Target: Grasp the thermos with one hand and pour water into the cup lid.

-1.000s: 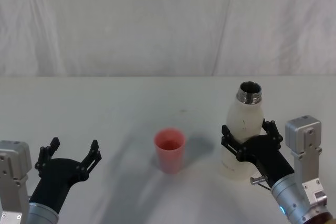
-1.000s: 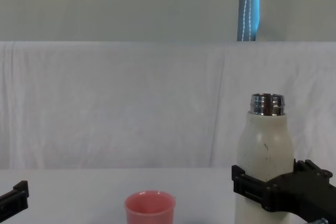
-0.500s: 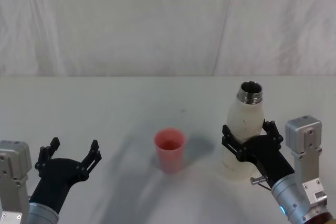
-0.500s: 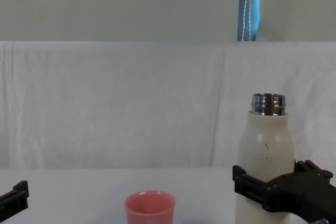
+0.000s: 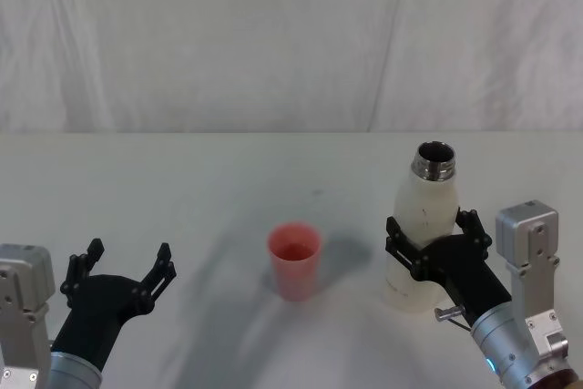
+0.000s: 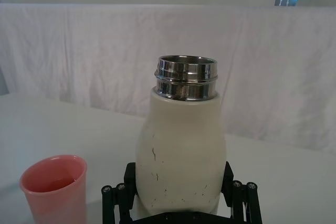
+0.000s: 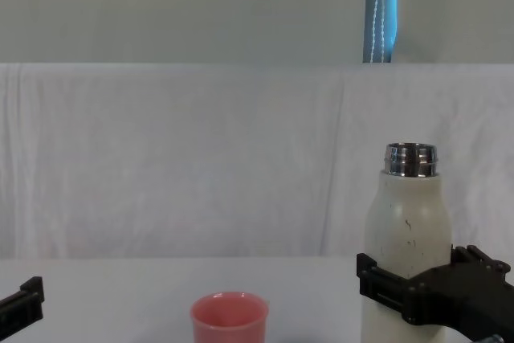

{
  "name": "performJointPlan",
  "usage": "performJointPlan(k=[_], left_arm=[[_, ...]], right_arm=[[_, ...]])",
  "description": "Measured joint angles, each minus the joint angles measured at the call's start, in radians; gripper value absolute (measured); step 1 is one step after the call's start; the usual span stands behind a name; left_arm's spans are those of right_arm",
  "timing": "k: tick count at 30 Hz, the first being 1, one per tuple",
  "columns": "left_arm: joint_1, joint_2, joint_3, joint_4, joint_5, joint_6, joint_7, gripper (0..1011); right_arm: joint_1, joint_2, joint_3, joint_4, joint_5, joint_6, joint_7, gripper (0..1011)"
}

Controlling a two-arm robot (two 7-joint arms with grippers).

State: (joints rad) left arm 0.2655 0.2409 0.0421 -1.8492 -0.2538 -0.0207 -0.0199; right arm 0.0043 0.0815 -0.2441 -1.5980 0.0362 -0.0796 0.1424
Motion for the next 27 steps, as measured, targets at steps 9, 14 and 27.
performJointPlan(k=[9, 14, 27], left_arm=[[0.000, 0.000, 0.000, 0.000, 0.000, 0.000, 0.000, 1001], [0.000, 0.000, 0.000, 0.000, 0.000, 0.000, 0.000, 1001], [0.000, 0.000, 0.000, 0.000, 0.000, 0.000, 0.000, 1001]], right_arm=[[-0.001, 0.000, 0.000, -0.001, 0.000, 0.000, 0.000, 962], [-0.001, 0.000, 0.000, -0.001, 0.000, 0.000, 0.000, 962], [-0.001, 0.000, 0.000, -0.001, 0.000, 0.000, 0.000, 962]])
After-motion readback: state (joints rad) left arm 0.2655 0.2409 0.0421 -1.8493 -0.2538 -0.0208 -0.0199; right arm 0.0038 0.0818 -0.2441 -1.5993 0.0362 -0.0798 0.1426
